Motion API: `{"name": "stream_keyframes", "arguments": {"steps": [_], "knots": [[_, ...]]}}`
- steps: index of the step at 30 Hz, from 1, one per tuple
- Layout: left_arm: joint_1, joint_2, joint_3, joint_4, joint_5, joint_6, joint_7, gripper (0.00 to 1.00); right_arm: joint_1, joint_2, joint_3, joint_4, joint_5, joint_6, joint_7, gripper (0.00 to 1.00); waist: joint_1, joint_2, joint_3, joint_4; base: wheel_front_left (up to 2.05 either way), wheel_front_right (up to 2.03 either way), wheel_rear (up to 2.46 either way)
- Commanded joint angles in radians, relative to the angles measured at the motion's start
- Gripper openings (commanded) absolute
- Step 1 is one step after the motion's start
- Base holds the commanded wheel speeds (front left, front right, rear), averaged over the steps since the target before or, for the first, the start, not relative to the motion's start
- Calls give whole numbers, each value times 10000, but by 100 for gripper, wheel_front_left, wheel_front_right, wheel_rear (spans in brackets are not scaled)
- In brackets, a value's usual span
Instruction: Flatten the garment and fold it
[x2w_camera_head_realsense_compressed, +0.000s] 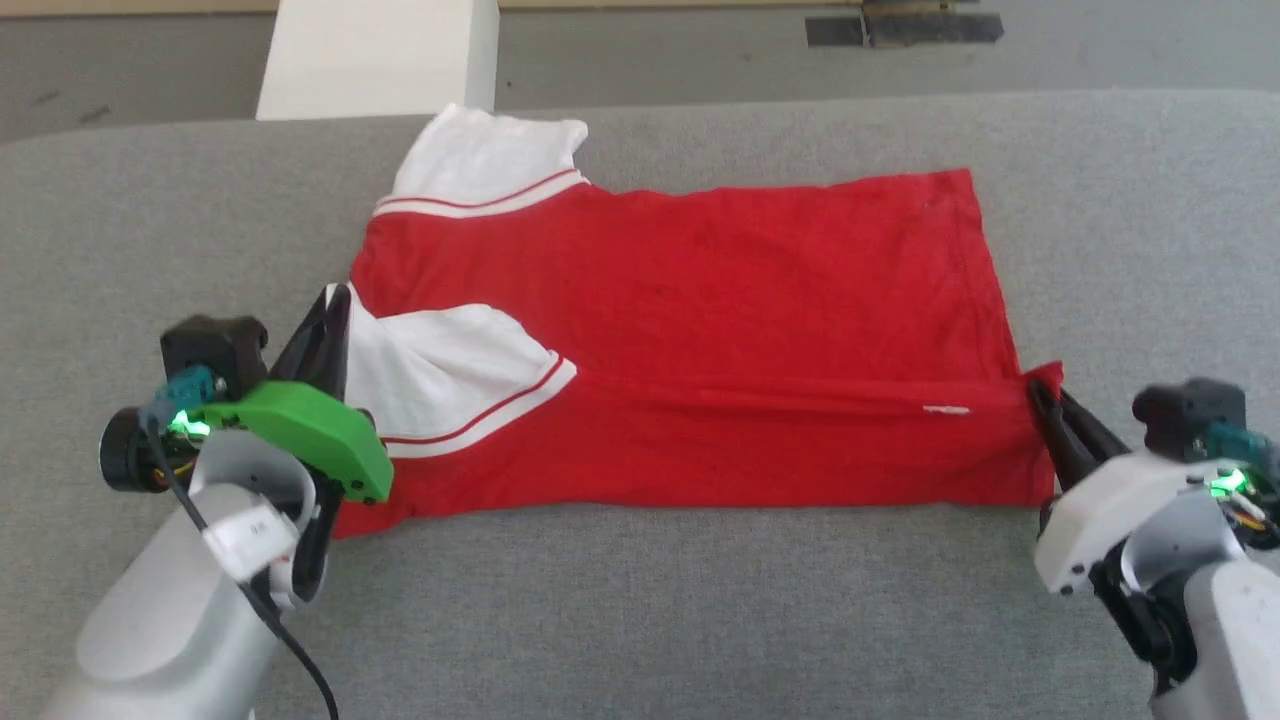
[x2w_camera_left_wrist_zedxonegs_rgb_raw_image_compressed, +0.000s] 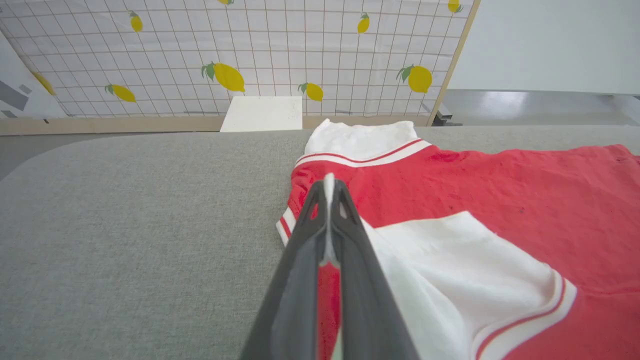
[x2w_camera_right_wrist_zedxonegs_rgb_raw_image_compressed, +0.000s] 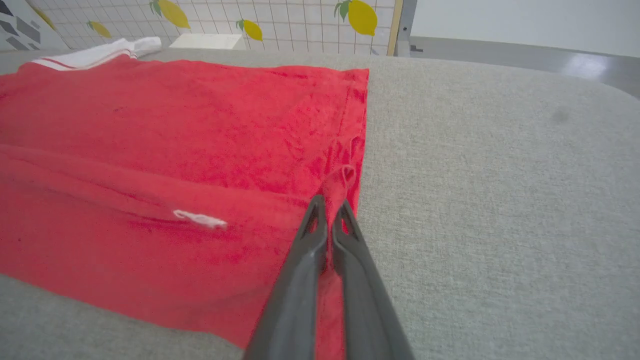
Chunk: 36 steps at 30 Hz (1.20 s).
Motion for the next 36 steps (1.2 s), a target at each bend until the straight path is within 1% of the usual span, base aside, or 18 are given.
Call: {"name": "stream_keyframes", "arguments": {"steps": [1,4,6,7,9,11,13,14,15,16,17,18,21,24,26,28,32,36], "knots": [[-294,66,-21,237,-136,-118,276,0,-364,-100,76,183,153,-17,260,0,0,0,588,-159,0,0,0],[-626,148,-182,729,-306,-302,1085,0,-945,-223,241,575,511,-17,1036,0,0,0,906,-170,0,0,0],[-774,161,-250,1003,-461,-336,1628,0,-1282,-308,329,798,737,-17,1531,0,0,0,1043,-160,0,0,0],[-816,172,-390,1279,-674,-372,2384,0,-1547,-370,412,1048,969,-17,2202,0,0,0,1127,-142,0,0,0],[-770,145,-487,1503,-1014,-397,3217,0,-1738,-354,375,1302,1182,-17,3023,0,0,0,1153,-124,0,0,0],[-681,101,-551,1605,-1363,-439,3918,0,-1863,-303,251,1485,1277,-17,3850,0,0,0,1142,-102,0,0,0],[-561,12,-530,1610,-1690,-412,4358,0,-1906,-200,44,1562,1334,-17,4544,0,0,0,1075,-55,0,0,0],[-517,-13,-509,1555,-1750,-391,4377,18,-1899,-127,-93,1540,1322,-17,4800,0,0,0,1017,-24,0,0,0],[-494,-29,-442,1495,-1728,-330,4189,39,-1879,-65,-206,1481,1298,-17,4904,6,0,0,959,3,0,0,0],[-472,-48,-341,1419,-1614,-193,3798,95,-1833,13,-345,1360,1249,-17,4912,42,0,0,893,35,0,0,0],[-442,-79,-263,1357,-1516,-111,3429,100,-1778,76,-415,1252,1220,-17,4861,65,0,0,823,60,0,0,0],[-373,-130,-130,1291,-1406,2,2892,100,-1675,170,-503,1090,1184,-17,4724,100,0,0,728,88,0,0,0],[-95,-280,187,1101,-1048,297,1324,100,-1323,393,-734,578,1017,-17,3822,100,0,0,428,150,0,0,0],[352,-405,408,861,-572,593,-371,100,-815,681,-916,122,837,-17,2547,100,0,0,58,206,0,0,0],[756,-538,530,615,-389,741,-906,100,-438,827,-945,-176,678,-17,1626,100,0,0,-161,234,0,0,0],[1204,-653,671,292,-157,925,-1120,100,-38,959,-918,-393,586,-17,753,100,0,0,-355,254,0,0,0],[2115,-895,1025,-460,334,1178,-1219,100,678,1249,-976,-780,307,-17,-918,100,0,0,-605,263,0,0,0],[2924,-1146,1346,-845,635,1324,-1226,100,1214,1483,-988,-1095,-2,-17,-2382,100,0,0,-728,227,0,0,0]]}}
